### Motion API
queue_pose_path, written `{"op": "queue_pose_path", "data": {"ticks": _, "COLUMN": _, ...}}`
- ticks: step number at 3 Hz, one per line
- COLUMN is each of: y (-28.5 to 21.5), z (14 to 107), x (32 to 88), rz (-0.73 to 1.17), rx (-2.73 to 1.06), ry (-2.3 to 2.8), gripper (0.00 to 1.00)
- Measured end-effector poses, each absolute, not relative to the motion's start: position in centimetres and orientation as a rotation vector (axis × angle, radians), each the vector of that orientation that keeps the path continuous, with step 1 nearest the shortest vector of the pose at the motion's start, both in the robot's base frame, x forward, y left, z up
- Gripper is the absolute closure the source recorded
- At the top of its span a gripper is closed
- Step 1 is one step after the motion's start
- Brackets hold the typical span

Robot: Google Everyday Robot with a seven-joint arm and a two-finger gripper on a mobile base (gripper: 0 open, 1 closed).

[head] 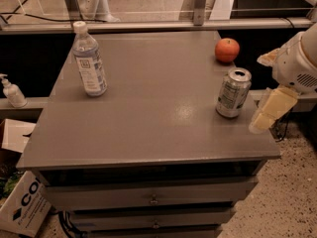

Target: Move 7up can near blue plastic bottle

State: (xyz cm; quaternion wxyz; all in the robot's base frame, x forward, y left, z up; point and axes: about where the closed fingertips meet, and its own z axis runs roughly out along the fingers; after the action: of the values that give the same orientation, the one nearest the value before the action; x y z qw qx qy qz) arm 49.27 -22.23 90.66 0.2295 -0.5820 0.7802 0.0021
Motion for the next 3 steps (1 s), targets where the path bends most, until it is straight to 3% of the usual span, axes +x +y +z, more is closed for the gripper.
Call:
{"op": "queue_pose_path", "data": {"ticks": 1, "y": -23.0, "z": 89.5, "x": 50.7, "rz": 0.032, "rx": -1.549, "ry": 2.126, "gripper": 0.0}}
{"op": "queue_pose_path", "data": {"ticks": 3, "y": -22.0, "z": 89.0, "x": 55.5, "rz": 0.379, "rx": -1.306, "ry": 1.99, "gripper": 0.0}}
